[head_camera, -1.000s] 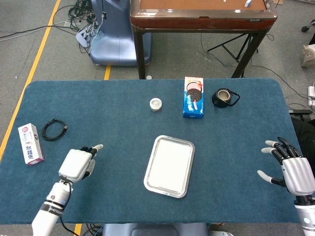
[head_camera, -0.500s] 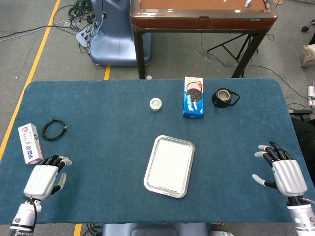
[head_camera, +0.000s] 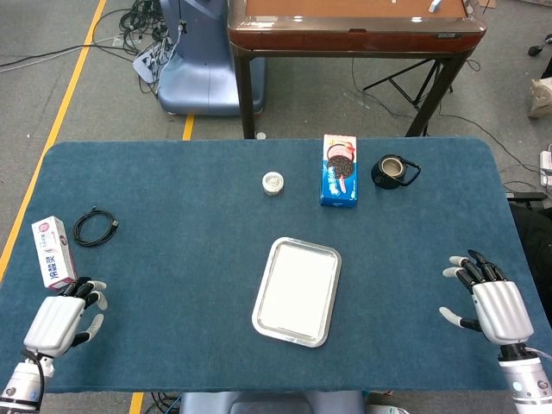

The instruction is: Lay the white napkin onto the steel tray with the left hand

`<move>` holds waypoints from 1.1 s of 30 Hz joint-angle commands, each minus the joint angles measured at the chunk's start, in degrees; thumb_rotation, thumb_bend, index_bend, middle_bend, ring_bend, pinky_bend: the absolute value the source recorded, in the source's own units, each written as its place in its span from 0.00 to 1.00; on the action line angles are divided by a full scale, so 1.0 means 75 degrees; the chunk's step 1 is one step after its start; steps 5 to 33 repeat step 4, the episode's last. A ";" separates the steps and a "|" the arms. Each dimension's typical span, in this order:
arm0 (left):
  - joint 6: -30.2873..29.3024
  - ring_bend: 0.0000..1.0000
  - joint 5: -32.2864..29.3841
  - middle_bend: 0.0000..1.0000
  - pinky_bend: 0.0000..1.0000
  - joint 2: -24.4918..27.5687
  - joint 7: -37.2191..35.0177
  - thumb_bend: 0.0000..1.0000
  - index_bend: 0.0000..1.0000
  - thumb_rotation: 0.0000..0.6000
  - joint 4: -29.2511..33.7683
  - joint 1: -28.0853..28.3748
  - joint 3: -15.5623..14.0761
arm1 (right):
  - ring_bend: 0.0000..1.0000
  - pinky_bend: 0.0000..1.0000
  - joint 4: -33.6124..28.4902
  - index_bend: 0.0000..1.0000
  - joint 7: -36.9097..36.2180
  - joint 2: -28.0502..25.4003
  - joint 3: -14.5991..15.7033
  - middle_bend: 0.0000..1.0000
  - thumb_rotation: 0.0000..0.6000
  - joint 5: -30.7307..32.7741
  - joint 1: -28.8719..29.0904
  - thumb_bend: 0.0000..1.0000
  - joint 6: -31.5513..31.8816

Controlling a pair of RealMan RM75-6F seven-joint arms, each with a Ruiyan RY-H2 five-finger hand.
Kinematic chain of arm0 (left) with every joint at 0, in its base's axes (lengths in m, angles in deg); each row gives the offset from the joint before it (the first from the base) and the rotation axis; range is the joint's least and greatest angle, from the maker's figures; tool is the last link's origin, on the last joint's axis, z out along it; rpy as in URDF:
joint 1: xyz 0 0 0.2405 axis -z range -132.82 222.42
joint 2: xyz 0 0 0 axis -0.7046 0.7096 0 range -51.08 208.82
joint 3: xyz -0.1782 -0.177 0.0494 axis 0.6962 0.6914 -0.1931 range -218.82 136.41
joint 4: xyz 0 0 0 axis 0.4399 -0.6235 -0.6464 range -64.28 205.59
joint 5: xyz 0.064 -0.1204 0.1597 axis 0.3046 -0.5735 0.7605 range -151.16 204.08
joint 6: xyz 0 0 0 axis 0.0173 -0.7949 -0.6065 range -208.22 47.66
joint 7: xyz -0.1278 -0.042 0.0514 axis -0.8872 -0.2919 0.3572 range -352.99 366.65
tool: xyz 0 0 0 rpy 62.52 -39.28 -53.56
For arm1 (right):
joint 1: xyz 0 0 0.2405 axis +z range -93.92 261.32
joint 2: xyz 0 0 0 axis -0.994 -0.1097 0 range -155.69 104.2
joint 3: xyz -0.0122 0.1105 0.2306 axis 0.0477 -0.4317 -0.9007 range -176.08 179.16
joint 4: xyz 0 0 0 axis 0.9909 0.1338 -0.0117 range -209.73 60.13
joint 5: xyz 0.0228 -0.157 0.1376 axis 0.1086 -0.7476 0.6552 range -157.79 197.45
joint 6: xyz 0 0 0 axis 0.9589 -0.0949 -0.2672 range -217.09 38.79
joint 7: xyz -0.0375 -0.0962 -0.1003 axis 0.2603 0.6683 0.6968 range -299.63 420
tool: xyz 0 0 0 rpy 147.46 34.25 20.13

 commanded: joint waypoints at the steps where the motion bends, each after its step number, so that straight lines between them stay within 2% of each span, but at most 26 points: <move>1: 0.0180 0.19 -0.0035 0.32 0.45 0.0008 -0.0318 0.39 0.51 1.00 -0.0117 -0.0076 0.0237 | 0.12 0.23 0.0047 0.37 -0.0018 -0.0008 -0.0010 0.26 1.00 0.0082 0.0001 0.03 -0.0052; 4: 0.0314 0.19 -0.0015 0.32 0.45 -0.0036 -0.0327 0.39 0.51 1.00 -0.0194 -0.0116 0.0342 | 0.12 0.23 0.0078 0.37 -0.0046 -0.0026 -0.0028 0.26 1.00 0.0150 0.0005 0.03 -0.0087; 33: 0.0314 0.19 -0.0015 0.32 0.45 -0.0036 -0.0327 0.39 0.51 1.00 -0.0194 -0.0116 0.0342 | 0.12 0.23 0.0078 0.37 -0.0046 -0.0026 -0.0028 0.26 1.00 0.0150 0.0005 0.03 -0.0087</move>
